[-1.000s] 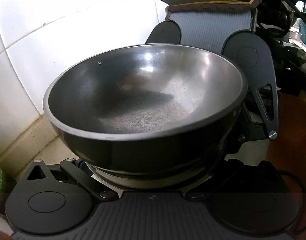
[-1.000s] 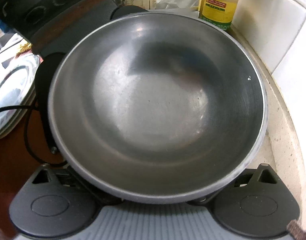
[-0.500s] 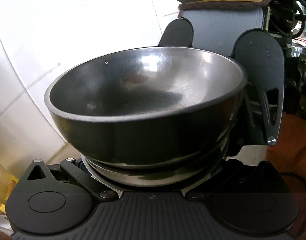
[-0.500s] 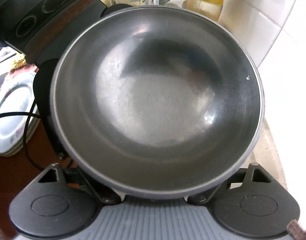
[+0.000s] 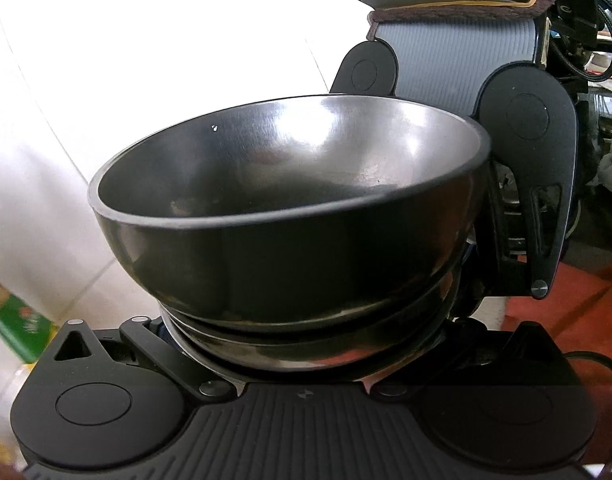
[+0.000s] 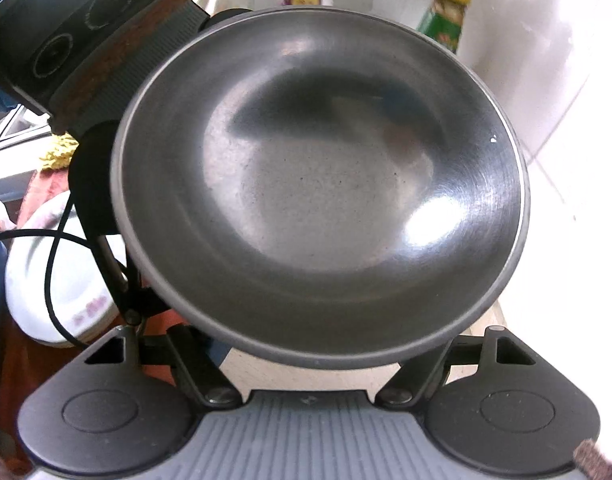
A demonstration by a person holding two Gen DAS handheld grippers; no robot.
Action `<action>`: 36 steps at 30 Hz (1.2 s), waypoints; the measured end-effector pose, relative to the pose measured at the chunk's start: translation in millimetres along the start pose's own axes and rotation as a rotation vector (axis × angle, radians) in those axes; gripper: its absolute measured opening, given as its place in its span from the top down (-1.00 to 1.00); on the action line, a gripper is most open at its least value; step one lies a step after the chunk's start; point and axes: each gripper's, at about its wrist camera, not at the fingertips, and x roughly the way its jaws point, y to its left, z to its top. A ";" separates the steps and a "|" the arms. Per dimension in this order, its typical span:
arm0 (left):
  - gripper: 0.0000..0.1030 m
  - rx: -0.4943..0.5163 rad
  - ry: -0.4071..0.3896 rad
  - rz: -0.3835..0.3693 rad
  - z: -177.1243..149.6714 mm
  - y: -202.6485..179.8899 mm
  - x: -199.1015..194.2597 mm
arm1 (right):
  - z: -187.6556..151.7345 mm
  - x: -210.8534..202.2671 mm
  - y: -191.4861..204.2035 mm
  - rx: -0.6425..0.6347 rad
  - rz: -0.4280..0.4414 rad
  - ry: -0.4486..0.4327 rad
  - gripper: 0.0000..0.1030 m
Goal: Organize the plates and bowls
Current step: 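Carry the nested steel bowls with both tools toward the plate stack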
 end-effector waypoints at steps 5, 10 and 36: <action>-1.00 0.006 0.015 0.038 -6.3 -14.9 -20.9 | 9.6 -15.2 27.6 -0.024 0.003 -0.024 -0.36; -1.00 0.015 0.040 0.082 -8.7 -34.0 -43.6 | 16.7 -27.7 52.0 -0.045 0.024 -0.049 -0.35; -1.00 -0.063 0.110 0.149 -39.9 -119.5 -126.4 | 32.1 -20.5 129.7 -0.127 0.107 -0.015 -0.32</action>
